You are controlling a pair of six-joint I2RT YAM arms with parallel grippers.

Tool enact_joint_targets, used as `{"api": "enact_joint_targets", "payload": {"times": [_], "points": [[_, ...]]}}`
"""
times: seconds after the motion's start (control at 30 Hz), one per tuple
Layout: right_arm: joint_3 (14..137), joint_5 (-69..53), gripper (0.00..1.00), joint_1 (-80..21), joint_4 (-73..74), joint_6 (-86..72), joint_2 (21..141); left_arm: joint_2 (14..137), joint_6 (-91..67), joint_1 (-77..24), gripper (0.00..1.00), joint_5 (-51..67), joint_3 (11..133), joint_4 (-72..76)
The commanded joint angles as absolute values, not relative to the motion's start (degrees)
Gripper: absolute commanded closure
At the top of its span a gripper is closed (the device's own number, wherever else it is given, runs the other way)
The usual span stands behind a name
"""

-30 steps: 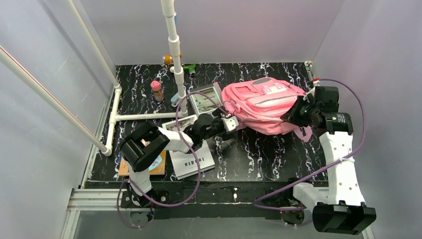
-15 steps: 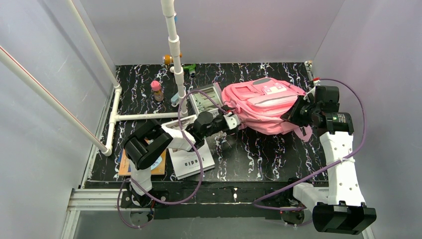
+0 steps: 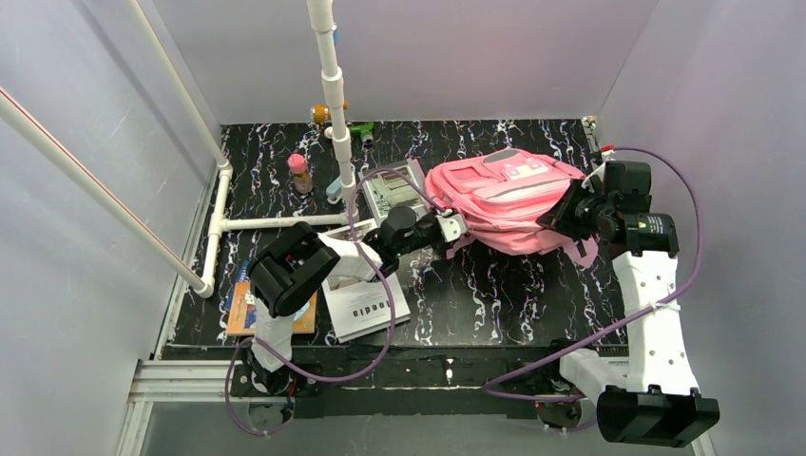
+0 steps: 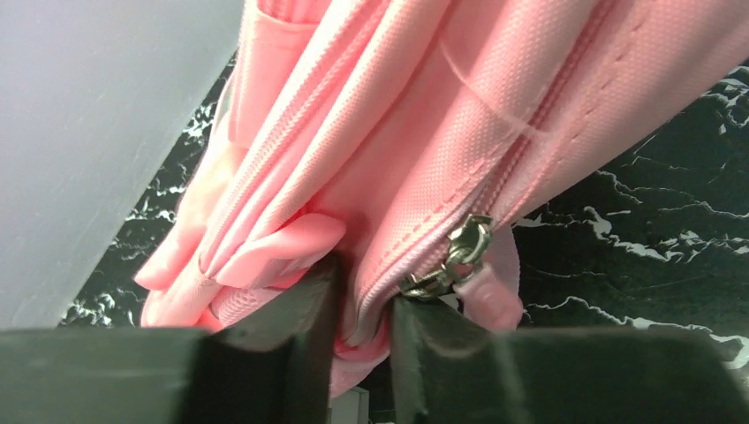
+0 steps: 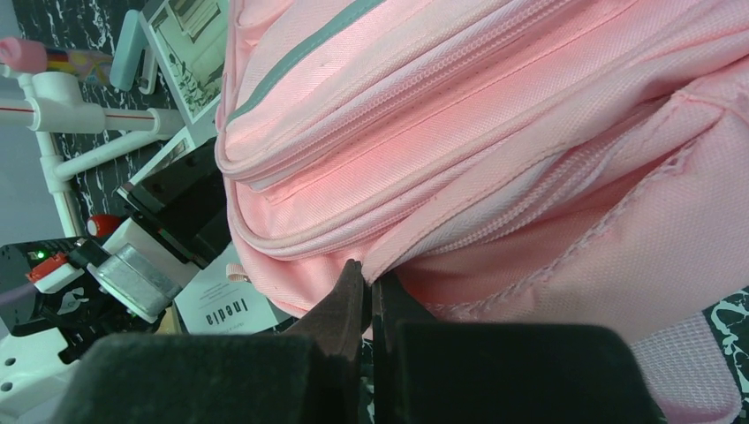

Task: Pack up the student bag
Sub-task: Unzip the student bag at the center of the board.

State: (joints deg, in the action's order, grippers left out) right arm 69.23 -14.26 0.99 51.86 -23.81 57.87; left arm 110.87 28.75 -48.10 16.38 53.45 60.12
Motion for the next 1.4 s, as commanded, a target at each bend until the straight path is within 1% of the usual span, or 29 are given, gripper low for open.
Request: {"api": "enact_joint_targets", "payload": {"times": [0.0,0.07,0.1,0.13,0.2,0.33,0.4,0.47,0.53,0.57,0.63,0.67,0.83,0.9,0.97,1.07,1.1,1.13,1.17,1.27,1.3,1.37], "points": [[73.02,-20.34,0.99,0.26,48.82,-23.34,56.78,109.38,26.42,-48.49,0.92,19.50,56.91,57.50],[73.49,-18.90,0.93,0.26,50.07,-22.06,57.01,108.56,24.70,-48.43,0.99,20.32,57.10,55.88],[73.94,-17.73,0.88,0.26,50.89,-20.73,57.16,108.22,23.08,-48.43,1.00,20.44,57.13,55.18],[74.37,-16.24,0.82,0.26,52.02,-19.53,57.36,107.69,21.73,-48.43,1.00,20.67,57.19,54.44],[75.43,-12.14,0.73,0.26,54.44,-16.79,58.04,106.70,18.41,-48.44,1.00,21.14,57.18,52.87],[75.44,-7.78,0.51,0.26,56.39,-12.12,58.49,105.30,8.06,-48.43,1.00,17.08,59.46,47.52],[76.44,-11.43,0.45,0.26,56.83,-8.98,57.75,105.12,4.91,-48.46,1.00,16.67,61.14,43.33],[78.03,-14.16,0.37,0.02,55.85,-8.02,54.90,104.99,1.30,-48.43,1.00,15.61,62.92,40.35],[77.58,-16.99,0.30,-3.38,52.93,-9.08,52.90,104.73,-2.33,-48.47,1.00,14.85,64.23,38.53],[77.26,-18.89,0.28,-3.98,52.82,-9.63,52.82,104.56,-3.63,-48.43,1.00,14.75,64.52,38.07],[76.14,-23.80,0.19,-4.36,52.51,-10.43,53.34,104.62,-6.10,-48.44,1.00,15.02,65.61,36.81],[74.86,-25.41,0.17,-4.71,51.73,-11.24,53.38,104.74,-7.34,-48.44,1.00,15.17,66.30,36.14],[73.54,-27.03,0.18,-9.11,46.25,-15.84,53.26,105.02,-11.55,-48.43,1.00,18.97,67.75,35.08],[75.04,-26.30,0.19,-12.90,45.79,-16.27,55.19,104.88,-13.09,-48.46,1.00,20.61,68.27,34.92],[75.90,-22.70,0.21,-18.70,45.68,-17.87,57.75,104.58,-14.38,-48.47,1.00,21.78,68.97,34.69],[74.33,-13.63,0.26,-31.38,42.82,-22.44,61.08,104.08,-15.51,-48.43,1.00,24.52,70.39,33.46],[74.26,-7.08,0.28,-35.37,42.70,-24.22,61.66,103.88,-16.07,-48.43,1.00,25.16,70.77,33.07],[73.97,-1.70,0.29,-38.32,42.70,-25.74,61.82,103.62,-16.65,-48.47,1.00,25.25,70.93,32.80],[73.43,2.02,0.29,-39.14,42.12,-26.89,61.66,103.40,-17.03,-48.46,1.00,25.23,70.93,32.47],[70.03,10.27,0.53,-39.28,39.84,-31.52,60.00,102.86,-17.75,-48.44,1.00,25.15,70.62,31.85],[68.31,11.74,0.57,-39.22,38.65,-32.65,59.61,102.76,-17.94,-48.43,1.00,25.37,70.50,31.75],[65.13,14.90,0.60,-39.28,37.35,-34.64,59.59,102.66,-18.33,-48.49,1.00,26.44,70.47,31.61]]}}
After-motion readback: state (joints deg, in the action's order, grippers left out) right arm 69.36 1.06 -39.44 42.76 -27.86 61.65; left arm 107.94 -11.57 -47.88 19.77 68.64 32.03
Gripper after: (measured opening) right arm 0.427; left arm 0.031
